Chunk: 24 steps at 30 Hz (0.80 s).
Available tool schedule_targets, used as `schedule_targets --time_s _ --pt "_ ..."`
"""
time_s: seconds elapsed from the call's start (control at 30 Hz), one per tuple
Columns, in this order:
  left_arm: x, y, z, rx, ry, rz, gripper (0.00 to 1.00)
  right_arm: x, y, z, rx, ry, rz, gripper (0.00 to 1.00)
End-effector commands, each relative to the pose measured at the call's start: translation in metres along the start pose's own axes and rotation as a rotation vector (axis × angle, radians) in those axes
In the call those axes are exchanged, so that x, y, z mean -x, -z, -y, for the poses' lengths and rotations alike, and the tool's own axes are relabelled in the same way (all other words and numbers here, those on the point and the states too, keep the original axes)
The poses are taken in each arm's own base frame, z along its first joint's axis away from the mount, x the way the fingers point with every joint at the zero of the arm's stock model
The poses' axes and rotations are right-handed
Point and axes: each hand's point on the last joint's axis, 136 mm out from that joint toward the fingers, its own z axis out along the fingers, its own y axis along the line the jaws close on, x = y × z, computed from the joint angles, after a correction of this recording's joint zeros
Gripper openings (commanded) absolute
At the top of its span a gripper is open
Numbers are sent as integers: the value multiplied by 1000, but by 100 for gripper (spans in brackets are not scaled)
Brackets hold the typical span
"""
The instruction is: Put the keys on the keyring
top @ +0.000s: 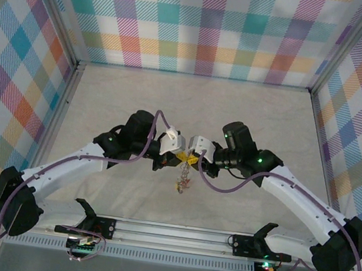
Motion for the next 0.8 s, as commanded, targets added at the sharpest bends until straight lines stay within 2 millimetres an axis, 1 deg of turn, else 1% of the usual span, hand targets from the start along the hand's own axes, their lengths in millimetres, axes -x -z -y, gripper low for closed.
schedule_targets --time_s 0.0,0.07,0.1,0.23,0.33,0.43,0.6,0.77 --pt "21 1 10 -49 -35 79 0 21 13 1 -32 36 104 20" --pt "29 4 10 -51 -41 133 0 17 17 3 -52 20 113 25" --pt "31 5 11 -53 -37 150 0 15 19 4 -62 13 117 25" --pt "40 8 11 -65 -37 204 0 13 29 1 -76 9 145 23" --pt "42 9 11 -78 -45 226 0 10 32 -1 -85 6 143 23" --pt "44 11 8 -78 -34 238 0 12 33 -3 -74 8 153 22" --pt "47 10 7 -84 -26 261 0 14 31 -7 -37 0 166 17" --pt "49 11 7 -81 -29 292 0 18 28 -8 -8 1 176 8"
